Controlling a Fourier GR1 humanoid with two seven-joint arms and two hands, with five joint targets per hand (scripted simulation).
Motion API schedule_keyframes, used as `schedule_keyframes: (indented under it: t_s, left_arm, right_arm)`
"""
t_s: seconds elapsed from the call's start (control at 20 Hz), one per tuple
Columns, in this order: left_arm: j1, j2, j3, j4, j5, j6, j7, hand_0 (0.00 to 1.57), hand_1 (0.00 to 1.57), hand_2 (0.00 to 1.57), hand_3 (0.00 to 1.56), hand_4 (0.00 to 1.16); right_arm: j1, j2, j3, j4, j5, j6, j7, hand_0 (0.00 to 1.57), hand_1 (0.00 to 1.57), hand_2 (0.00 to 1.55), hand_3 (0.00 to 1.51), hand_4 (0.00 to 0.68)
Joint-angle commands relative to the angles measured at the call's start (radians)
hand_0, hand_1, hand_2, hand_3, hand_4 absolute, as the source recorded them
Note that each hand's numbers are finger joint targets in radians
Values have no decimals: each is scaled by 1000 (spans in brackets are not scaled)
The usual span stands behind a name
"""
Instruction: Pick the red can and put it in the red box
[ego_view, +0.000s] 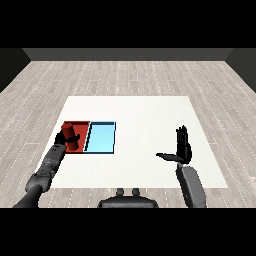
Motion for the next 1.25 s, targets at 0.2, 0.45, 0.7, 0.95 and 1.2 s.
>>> schedule_keyframes:
  t_s: [0.2,0.45,0.7,0.95,1.2]
  left_arm:
    - [-65,2,-126,121,-143,-70,115,0,0,0,0,0]
    - [-63,47,-68,128,-89,-99,141,0,0,0,0,0]
    - [2,32,58,7,34,29,-83,0,0,0,0,0]
    - [-25,-56,229,-203,218,-45,-384,0,0,0,0,0]
    - [35,-139,237,-389,280,-188,-575,0,0,0,0,0]
  right_arm:
    - [80,17,25,-33,8,39,-77,0,0,0,0,0]
    - [38,11,11,-73,-18,35,0,0,0,0,0,0]
    - [37,-9,-3,-69,-13,63,-39,0,0,0,0,0]
    - [42,-23,-6,-66,-46,104,-20,0,0,0,0,0]
    - [65,-6,20,-93,-32,104,-29,0,0,0,0,0]
